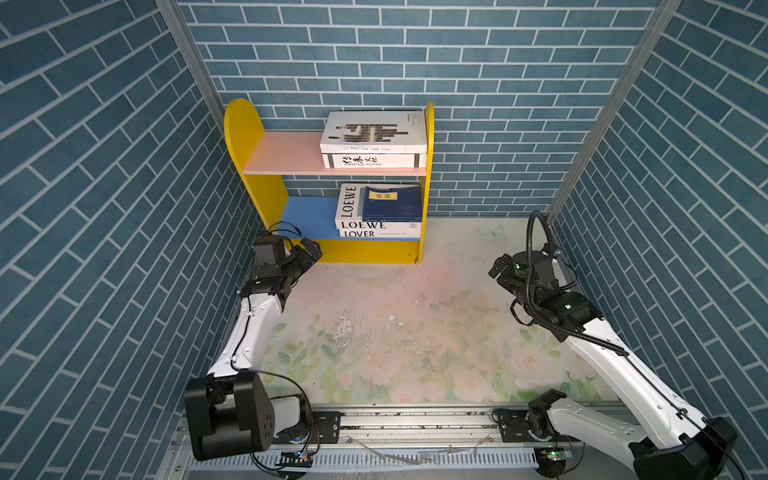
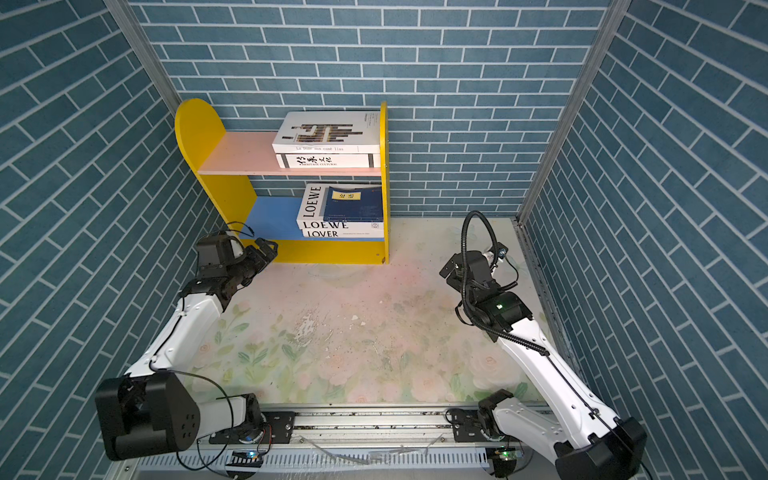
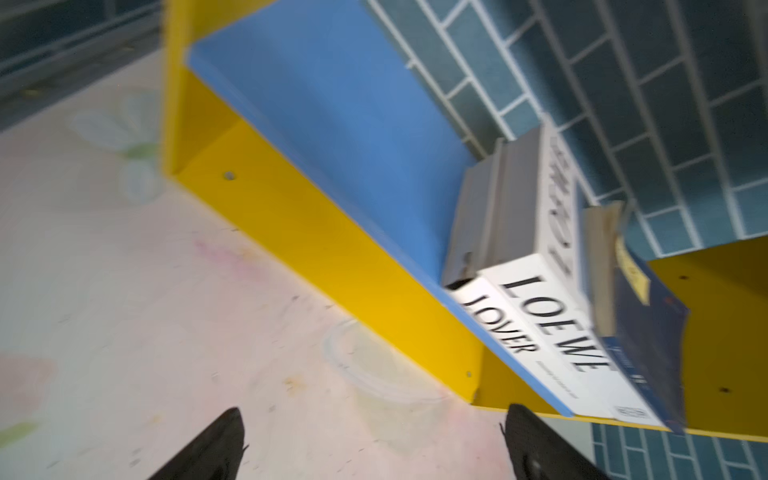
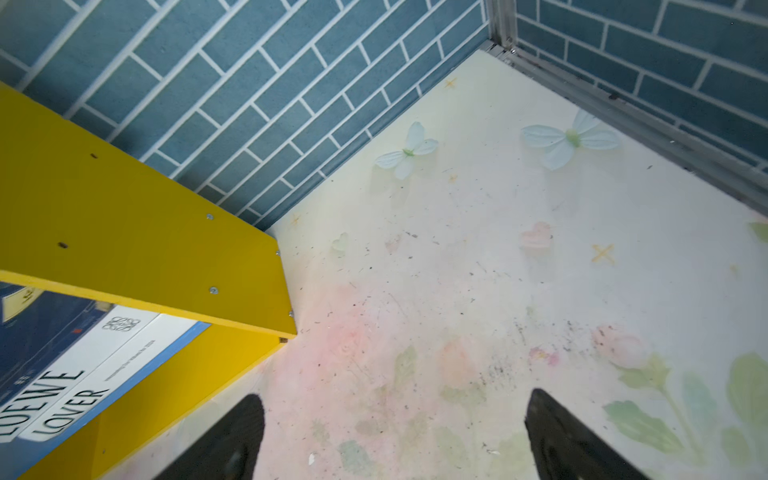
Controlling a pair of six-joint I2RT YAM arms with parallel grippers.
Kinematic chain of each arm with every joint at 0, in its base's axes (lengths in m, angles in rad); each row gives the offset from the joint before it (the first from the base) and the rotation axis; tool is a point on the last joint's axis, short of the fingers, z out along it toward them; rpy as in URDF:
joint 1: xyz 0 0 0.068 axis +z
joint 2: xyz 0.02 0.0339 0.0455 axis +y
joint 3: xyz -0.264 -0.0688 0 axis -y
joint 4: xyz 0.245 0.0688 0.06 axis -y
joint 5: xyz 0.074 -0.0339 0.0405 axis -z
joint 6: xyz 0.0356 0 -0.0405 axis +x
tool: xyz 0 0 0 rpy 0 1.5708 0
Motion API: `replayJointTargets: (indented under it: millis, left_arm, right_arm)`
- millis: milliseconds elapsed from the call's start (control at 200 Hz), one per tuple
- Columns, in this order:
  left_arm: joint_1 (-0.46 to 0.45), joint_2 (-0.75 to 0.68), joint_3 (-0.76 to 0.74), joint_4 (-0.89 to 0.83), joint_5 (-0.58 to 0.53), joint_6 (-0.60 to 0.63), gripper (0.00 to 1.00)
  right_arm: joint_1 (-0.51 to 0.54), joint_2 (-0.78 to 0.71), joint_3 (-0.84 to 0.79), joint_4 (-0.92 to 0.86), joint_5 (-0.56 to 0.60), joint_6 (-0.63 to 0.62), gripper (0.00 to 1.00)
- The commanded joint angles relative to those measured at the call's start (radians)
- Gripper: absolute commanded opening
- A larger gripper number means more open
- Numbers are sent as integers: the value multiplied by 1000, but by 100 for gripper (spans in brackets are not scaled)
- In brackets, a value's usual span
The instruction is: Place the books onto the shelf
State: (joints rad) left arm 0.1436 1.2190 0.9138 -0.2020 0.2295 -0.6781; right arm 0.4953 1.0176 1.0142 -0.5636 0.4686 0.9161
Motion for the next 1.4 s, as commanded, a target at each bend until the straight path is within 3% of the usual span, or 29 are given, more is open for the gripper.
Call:
replayJointTargets:
  millis: [0, 195, 430, 640, 770, 835, 940, 1075, 1165, 1220, 1395]
  left_arm:
    - [46, -90, -69, -85, -119, 114, 100]
    - [47, -233, -286, 126, -262, 286, 100]
    - [47, -298, -531, 469, -340, 461, 99]
    - [41, -95, -605, 748, -318, 468, 100]
    - [-18, 89, -600, 949, -349, 537, 100]
    - [-28, 149, -571, 993, -322, 549, 100]
    - [-63, 188, -516, 918, -312, 592, 100]
    - [-101, 215, -557, 1031, -266, 657, 100]
    - [-148, 324, -573, 1186, -271, 723, 100]
    - [-160, 295, -517, 1021, -273, 737, 100]
    - [-168, 309, -521, 1057, -278, 743, 99]
  right_arm:
    - [-30, -35, -9, -81, 85, -74, 98]
    - [-101, -21, -14, -172, 168, -140, 98]
    - [-125, -26, -9, -251, 271, -88, 99]
    - [-126, -41, -28, -252, 265, -47, 98]
    - [-127, -27, -16, -277, 257, -37, 98]
    - [-127, -19, -3, -298, 259, -33, 98]
    - [-126, -13, 10, -323, 280, -29, 98]
    - [-125, -11, 9, -323, 300, -39, 98]
    - [-126, 4, 13, -324, 318, -42, 98]
    - [-126, 16, 13, -318, 337, -43, 99]
    - [-126, 49, -1, -265, 412, -74, 98]
